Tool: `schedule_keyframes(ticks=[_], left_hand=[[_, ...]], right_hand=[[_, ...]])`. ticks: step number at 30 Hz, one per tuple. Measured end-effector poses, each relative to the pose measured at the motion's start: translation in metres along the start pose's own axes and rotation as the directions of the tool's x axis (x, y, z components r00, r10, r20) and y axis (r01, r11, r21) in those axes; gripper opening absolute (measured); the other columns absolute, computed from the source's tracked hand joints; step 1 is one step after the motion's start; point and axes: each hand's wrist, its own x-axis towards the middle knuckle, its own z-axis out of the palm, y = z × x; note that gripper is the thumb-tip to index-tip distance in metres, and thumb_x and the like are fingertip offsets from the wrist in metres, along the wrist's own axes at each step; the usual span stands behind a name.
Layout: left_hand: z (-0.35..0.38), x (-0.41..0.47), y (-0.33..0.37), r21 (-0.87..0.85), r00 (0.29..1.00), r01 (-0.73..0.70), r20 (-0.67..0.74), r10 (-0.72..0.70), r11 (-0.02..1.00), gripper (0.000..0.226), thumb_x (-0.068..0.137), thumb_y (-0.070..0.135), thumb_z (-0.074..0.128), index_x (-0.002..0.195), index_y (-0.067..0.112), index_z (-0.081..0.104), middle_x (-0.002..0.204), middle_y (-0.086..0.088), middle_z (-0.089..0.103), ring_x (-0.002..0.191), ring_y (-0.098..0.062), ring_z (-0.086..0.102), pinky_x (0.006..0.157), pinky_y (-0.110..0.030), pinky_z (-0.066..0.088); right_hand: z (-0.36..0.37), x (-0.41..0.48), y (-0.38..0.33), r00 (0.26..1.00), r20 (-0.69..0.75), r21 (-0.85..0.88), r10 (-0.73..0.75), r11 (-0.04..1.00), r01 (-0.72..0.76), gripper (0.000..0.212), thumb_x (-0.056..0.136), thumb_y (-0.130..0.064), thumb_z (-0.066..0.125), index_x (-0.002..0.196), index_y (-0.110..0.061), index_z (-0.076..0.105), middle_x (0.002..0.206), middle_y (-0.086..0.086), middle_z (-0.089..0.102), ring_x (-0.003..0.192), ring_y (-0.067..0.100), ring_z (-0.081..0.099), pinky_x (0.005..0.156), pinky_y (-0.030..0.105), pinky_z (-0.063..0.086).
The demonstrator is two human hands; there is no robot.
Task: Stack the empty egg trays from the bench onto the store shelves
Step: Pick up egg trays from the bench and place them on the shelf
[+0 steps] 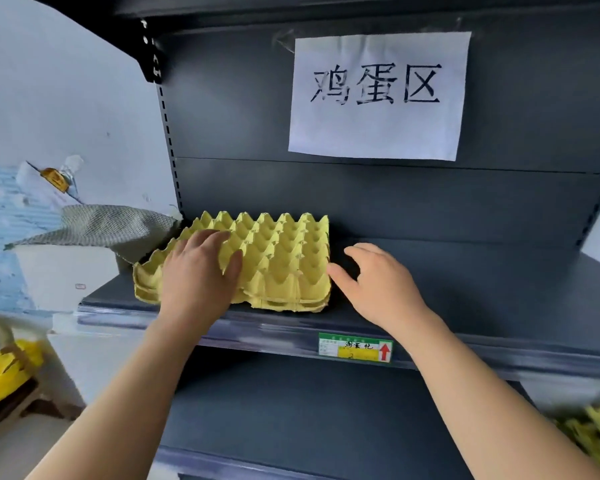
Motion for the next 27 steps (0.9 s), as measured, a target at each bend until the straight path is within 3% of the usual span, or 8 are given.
schedule_keyframes(ticks=[2,8,12,20,24,27], left_hand=[[0.007,-0.008,0.030,-0.046,0.994,-0.110,0.022,0.111,0.993,0.040,0.092,0.036,0.052,0.120,0.010,0.065,0.121,-0.009,0.064,0.105,-0.037,0.058,0.089,-0.045,0.046],[0.036,-0.043,0.131,-0.206,0.939,-0.310,0.087,0.333,0.928,0.045,0.088,0.040,0.048,0.114,0.010,0.067,0.110,-0.006,0.069,0.095,-0.032,0.064,0.084,-0.041,0.051],[0.062,-0.070,0.203,-0.296,0.873,-0.428,0.109,0.475,0.854,0.046,0.087,0.042,0.044,0.109,0.010,0.069,0.105,-0.005,0.071,0.091,-0.031,0.065,0.081,-0.041,0.053],[0.109,-0.144,0.363,-0.469,0.777,-0.503,0.122,0.617,0.726,0.044,0.085,0.040,0.045,0.106,0.011,0.071,0.102,-0.002,0.071,0.089,-0.030,0.065,0.078,-0.038,0.052],[0.139,-0.188,0.449,-0.532,0.737,-0.513,0.128,0.663,0.673,0.044,0.085,0.041,0.045,0.107,0.013,0.070,0.103,-0.002,0.071,0.092,-0.029,0.064,0.079,-0.039,0.052],[0.168,-0.224,0.512,-0.573,0.692,-0.519,0.154,0.705,0.634,0.042,0.084,0.040,0.047,0.105,0.012,0.070,0.100,-0.004,0.071,0.089,-0.029,0.065,0.076,-0.039,0.053]], right_hand=[[-0.013,-0.013,0.014,1.000,-0.022,-0.036,0.013,0.999,-0.014,0.047,0.095,-0.047,0.044,0.118,-0.007,0.056,0.126,0.005,0.055,0.111,0.021,0.052,0.091,0.036,0.044],[-0.054,-0.068,0.078,0.996,-0.021,-0.100,0.085,0.991,-0.087,0.055,0.095,-0.045,0.045,0.142,-0.017,0.040,0.150,-0.005,0.035,0.136,0.013,0.034,0.108,0.026,0.027],[-0.086,-0.113,0.131,0.981,-0.085,-0.152,0.176,0.970,-0.187,0.051,0.093,-0.042,0.049,0.133,-0.011,0.050,0.139,0.001,0.049,0.126,0.018,0.044,0.101,0.029,0.034],[-0.156,-0.212,0.263,0.932,-0.148,-0.197,0.332,0.913,-0.357,0.048,0.089,-0.035,0.059,0.128,-0.008,0.056,0.129,0.006,0.058,0.121,0.022,0.051,0.100,0.029,0.037],[-0.188,-0.265,0.336,0.896,-0.124,-0.235,0.426,0.864,-0.444,0.039,0.087,-0.039,0.058,0.110,-0.008,0.063,0.110,0.007,0.065,0.105,0.026,0.059,0.088,0.036,0.047],[-0.204,-0.306,0.397,0.858,-0.129,-0.231,0.497,0.826,-0.513,0.040,0.088,-0.037,0.058,0.114,-0.007,0.062,0.114,0.009,0.064,0.109,0.027,0.057,0.091,0.039,0.045]])
